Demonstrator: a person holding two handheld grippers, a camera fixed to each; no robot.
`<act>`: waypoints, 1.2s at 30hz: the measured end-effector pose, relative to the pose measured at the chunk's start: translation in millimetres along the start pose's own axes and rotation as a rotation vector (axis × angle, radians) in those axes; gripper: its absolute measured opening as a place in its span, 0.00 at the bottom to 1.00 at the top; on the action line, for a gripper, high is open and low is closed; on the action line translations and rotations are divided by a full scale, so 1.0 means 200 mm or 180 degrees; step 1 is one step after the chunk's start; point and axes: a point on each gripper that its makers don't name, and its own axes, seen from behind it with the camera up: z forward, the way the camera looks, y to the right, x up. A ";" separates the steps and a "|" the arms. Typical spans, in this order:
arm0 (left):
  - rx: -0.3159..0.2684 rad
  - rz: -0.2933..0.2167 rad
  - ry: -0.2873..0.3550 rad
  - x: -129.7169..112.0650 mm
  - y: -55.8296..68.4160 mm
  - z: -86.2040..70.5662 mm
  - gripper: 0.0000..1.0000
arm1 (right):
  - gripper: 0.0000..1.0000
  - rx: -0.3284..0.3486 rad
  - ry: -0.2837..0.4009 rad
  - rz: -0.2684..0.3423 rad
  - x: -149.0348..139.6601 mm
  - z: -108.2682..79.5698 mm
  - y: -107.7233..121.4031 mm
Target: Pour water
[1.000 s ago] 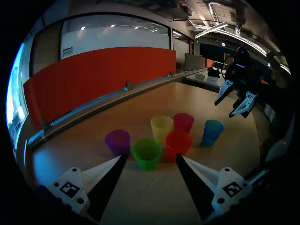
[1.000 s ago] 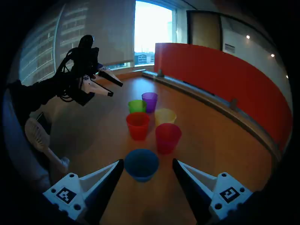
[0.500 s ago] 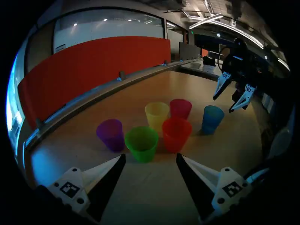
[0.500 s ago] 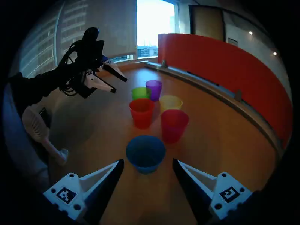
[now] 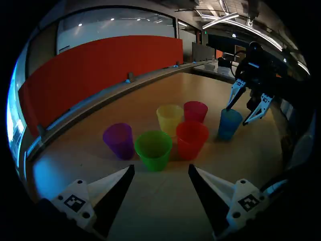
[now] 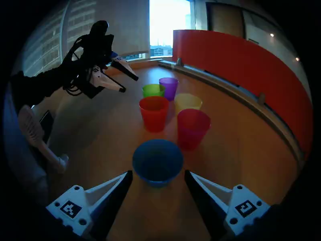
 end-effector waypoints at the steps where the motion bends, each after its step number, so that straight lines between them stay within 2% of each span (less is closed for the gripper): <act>1: -0.0002 -0.0001 -0.0001 0.00 0.00 0.00 1.00 | 1.00 0.0004 0.0002 -0.0001 0.00 0.01 0.00; 13: -0.0015 0.0017 -0.0021 -0.02 0.00 0.02 1.00 | 1.00 0.0070 0.0010 -0.0025 0.03 0.15 -0.01; 18: -0.0020 0.0012 -0.0021 -0.03 0.00 0.03 1.00 | 0.92 0.0083 0.0009 -0.0042 0.03 0.17 -0.01; 27: -0.0032 0.0017 -0.0028 -0.03 -0.02 0.07 1.00 | 0.91 0.0091 -0.0001 -0.0057 0.04 0.18 -0.01; 36: -0.0005 -0.0018 -0.0066 -0.03 -0.04 0.16 1.00 | 0.91 0.0064 0.0025 -0.0056 0.04 0.17 0.01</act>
